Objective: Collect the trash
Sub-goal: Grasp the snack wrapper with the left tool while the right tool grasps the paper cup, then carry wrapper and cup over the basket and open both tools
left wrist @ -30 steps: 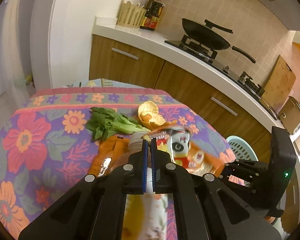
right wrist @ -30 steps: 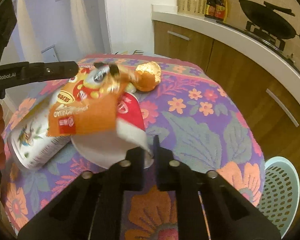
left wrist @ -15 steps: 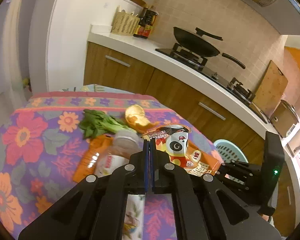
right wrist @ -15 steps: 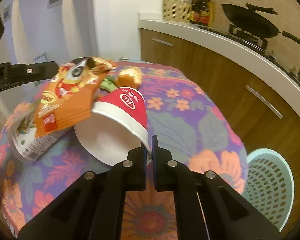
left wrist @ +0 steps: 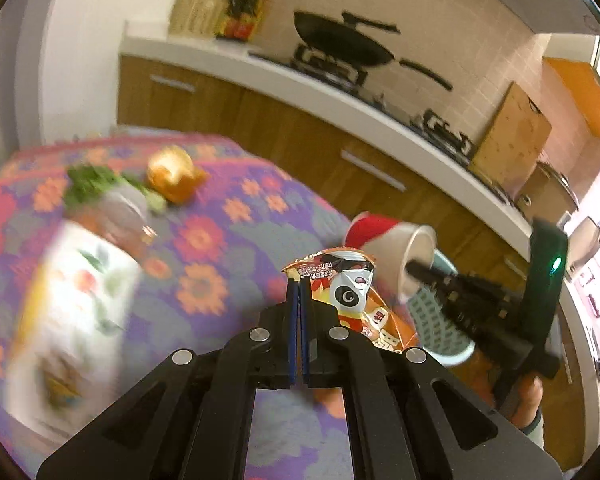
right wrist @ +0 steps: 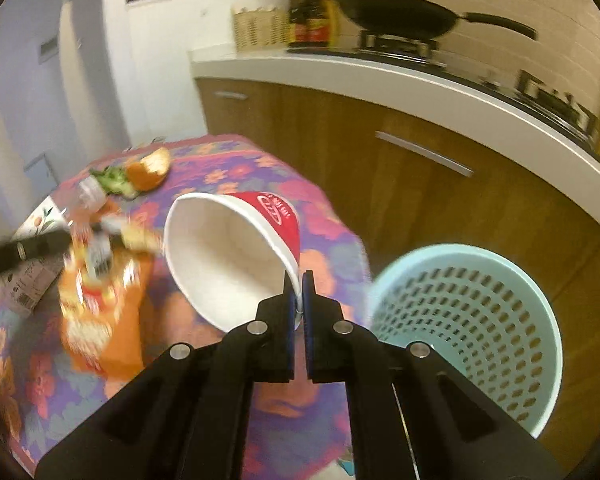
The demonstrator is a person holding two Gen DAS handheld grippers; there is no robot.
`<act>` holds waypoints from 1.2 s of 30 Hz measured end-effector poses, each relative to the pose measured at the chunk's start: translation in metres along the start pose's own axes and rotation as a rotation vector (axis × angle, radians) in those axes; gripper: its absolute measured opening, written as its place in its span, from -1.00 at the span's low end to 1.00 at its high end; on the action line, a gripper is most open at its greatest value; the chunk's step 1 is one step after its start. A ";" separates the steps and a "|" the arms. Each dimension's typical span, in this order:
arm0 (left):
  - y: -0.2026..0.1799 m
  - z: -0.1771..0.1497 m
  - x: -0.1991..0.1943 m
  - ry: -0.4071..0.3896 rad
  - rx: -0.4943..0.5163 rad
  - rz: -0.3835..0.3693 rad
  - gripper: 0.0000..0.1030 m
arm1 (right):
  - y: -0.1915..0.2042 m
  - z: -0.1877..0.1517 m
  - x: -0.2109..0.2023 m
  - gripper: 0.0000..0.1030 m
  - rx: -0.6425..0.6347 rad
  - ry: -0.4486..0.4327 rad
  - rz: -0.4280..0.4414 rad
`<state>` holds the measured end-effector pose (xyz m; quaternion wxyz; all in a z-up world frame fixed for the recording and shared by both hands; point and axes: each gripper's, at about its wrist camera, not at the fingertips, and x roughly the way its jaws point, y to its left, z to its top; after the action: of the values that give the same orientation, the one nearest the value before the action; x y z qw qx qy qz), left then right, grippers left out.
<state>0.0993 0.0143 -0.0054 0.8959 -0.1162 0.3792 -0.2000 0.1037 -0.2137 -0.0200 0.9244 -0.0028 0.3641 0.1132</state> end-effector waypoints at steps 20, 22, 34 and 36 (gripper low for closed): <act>-0.064 0.006 0.055 0.072 0.055 -0.037 -1.00 | -0.103 -0.027 -0.028 -0.96 0.177 -0.057 -0.107; -0.077 0.011 0.064 0.076 0.066 -0.058 -1.00 | -0.115 -0.031 -0.030 -0.97 0.192 -0.054 -0.120; -0.145 0.024 0.140 0.143 0.160 -0.082 -1.00 | -0.181 -0.058 -0.009 -0.96 0.303 0.030 -0.168; -0.155 0.024 0.154 0.158 0.179 -0.064 -1.00 | -0.188 -0.062 -0.003 -0.96 0.320 0.046 -0.160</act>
<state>0.1722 -0.1913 -0.0306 0.8631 -0.0315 0.4255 -0.2702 0.0998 -0.4028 -0.0779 0.9106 0.1130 0.3971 -0.0202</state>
